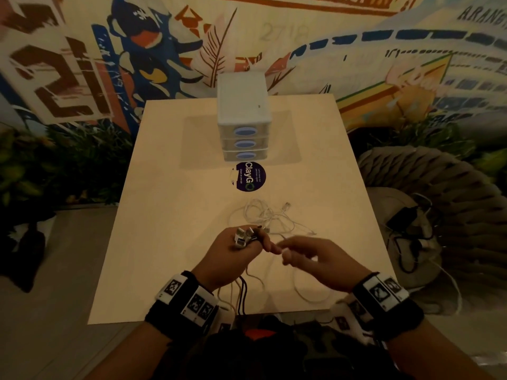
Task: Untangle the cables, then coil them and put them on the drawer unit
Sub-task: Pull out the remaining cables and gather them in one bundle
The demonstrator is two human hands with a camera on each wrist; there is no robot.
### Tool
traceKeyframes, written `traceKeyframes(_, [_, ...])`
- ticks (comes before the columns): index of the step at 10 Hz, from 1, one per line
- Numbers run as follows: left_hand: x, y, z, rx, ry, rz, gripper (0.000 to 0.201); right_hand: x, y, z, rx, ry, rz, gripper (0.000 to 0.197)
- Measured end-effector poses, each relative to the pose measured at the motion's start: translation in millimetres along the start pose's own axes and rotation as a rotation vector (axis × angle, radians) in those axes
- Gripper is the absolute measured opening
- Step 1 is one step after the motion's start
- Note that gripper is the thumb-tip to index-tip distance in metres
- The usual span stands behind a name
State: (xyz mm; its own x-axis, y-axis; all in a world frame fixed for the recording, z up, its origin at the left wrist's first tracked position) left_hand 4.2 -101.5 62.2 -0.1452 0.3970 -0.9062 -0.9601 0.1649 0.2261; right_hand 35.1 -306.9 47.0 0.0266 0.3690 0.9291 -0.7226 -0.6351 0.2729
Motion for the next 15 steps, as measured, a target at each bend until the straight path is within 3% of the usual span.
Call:
traceKeyframes(1, [-5,-1,0,0.003,-0.067,-0.058,0.033,30,-24,-5,-0.061,-0.21,0.099,0.03])
traceKeyframes(2, [-13,2,0,0.037,-0.062,-0.083,0.026,40,-44,-11,-0.129,-0.31,0.087,0.028])
traceKeyframes(3, [-22,4,1,0.03,0.034,-0.058,0.023,44,-53,-10,-0.229,-0.285,0.163,0.018])
traceKeyframes(4, [-26,4,10,-0.124,0.266,-0.03,0.021,52,-53,-3,-0.343,-0.332,0.278,0.015])
traceKeyframes(5, [-16,-1,21,-0.3,0.22,0.012,0.024,61,-49,3,-0.401,-0.31,0.353,0.014])
traceKeyframes(6, [-17,-6,29,-0.328,0.303,0.067,0.027,70,-42,-1,-0.329,-0.226,0.371,0.014])
traceKeyframes(7, [-28,-8,28,-0.255,0.427,0.074,0.038,79,-42,-14,-0.196,-0.021,0.361,0.012])
traceKeyframes(8, [-41,-9,27,-0.199,0.365,0.015,0.045,87,-45,-24,-0.152,0.164,0.358,0.013])
traceKeyframes(9, [-45,-12,31,-0.256,0.343,0.022,0.043,93,-46,-21,-0.155,0.194,0.319,0.016])
traceKeyframes(10, [-45,-17,37,-0.359,0.388,0.022,0.042,81,-45,-22,-0.012,0.251,0.176,0.027])
traceKeyframes(11, [-48,-23,43,-0.356,0.52,-0.027,0.045,51,-39,-34,0.12,0.201,-0.029,0.045])
traceKeyframes(12, [-56,-29,53,-0.362,0.593,-0.068,0.042,13,-27,-46,0.133,0.123,-0.186,0.052])
traceKeyframes(14, [-63,-40,80,-0.366,0.59,-0.15,0.045,-85,17,-70,0.057,0.022,-0.552,0.044])
traceKeyframes(15, [-59,-39,69,-0.263,0.55,-0.138,0.047,-161,101,-72,0.189,-0.008,-0.526,0.037])
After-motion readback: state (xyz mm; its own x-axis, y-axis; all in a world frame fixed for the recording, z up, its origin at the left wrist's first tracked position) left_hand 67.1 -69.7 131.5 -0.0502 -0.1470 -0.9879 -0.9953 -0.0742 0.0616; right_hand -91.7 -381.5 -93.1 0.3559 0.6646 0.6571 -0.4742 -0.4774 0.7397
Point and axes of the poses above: each hand's wrist, its own y-axis away from the middle knuckle, its own z-axis out of the back of the hand, x = y × z, the point moved 3 cm from there along -y, towards the middle knuckle, and after that the axes turned 11 degrees about -y, right-handed, at the moved point
